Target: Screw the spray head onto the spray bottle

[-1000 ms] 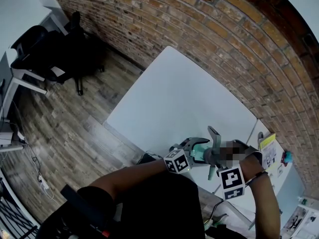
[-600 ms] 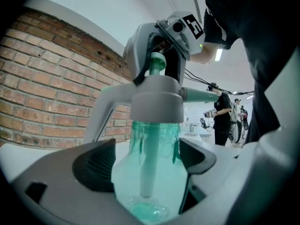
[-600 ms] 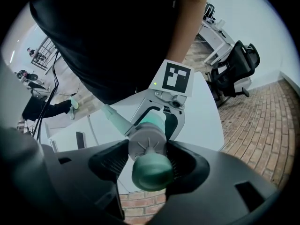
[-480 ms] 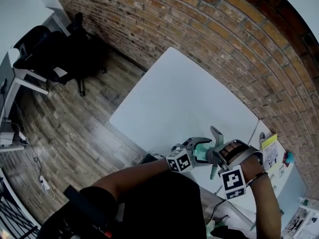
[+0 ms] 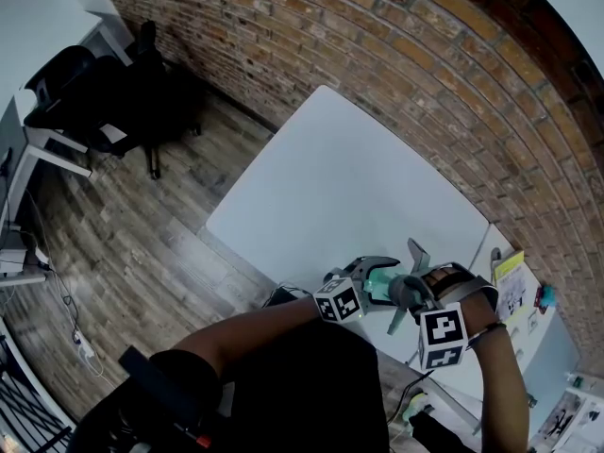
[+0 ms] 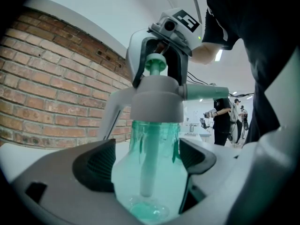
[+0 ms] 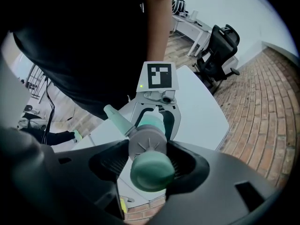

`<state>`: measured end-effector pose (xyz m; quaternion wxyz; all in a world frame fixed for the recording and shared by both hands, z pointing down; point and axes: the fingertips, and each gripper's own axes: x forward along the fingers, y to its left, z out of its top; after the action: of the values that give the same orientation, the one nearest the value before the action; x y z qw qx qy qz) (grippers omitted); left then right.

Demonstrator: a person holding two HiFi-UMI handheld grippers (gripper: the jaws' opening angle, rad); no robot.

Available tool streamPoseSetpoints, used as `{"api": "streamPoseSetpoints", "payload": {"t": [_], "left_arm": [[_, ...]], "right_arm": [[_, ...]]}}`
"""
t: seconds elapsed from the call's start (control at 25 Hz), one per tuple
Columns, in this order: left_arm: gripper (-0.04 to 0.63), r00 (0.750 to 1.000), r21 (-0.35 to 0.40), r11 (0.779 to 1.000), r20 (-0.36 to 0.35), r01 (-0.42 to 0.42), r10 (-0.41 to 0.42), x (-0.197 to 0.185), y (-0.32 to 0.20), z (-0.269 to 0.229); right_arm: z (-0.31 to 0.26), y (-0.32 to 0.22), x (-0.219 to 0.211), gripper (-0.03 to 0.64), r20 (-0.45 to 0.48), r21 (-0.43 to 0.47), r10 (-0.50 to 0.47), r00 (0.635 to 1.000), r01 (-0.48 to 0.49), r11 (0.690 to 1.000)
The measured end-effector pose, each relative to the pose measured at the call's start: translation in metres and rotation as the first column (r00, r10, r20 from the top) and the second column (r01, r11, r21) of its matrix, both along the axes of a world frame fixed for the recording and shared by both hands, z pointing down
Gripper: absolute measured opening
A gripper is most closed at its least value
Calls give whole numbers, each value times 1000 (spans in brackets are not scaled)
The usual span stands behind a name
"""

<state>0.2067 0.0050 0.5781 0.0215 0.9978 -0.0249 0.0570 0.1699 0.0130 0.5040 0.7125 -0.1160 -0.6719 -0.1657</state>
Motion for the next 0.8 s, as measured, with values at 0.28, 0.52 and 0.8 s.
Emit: {"api": "streamPoseSetpoints", "payload": {"t": [0.28,0.52,0.8], "left_arm": [[416,1000,-5,1000,1,-3,3,0,1,1],[416,1000,-7,1000,-1,-6,6,0,1,1],[417,1000,-12,1000,-2,-5,5,0,1,1]], "right_arm": [[3,1,-2,259,1,-34,87,996,-87,996],[3,2,-3,259,35,-71,200,979,-197,978],[3,1,-3,259,43,-97,259,965,-254,962]]}}
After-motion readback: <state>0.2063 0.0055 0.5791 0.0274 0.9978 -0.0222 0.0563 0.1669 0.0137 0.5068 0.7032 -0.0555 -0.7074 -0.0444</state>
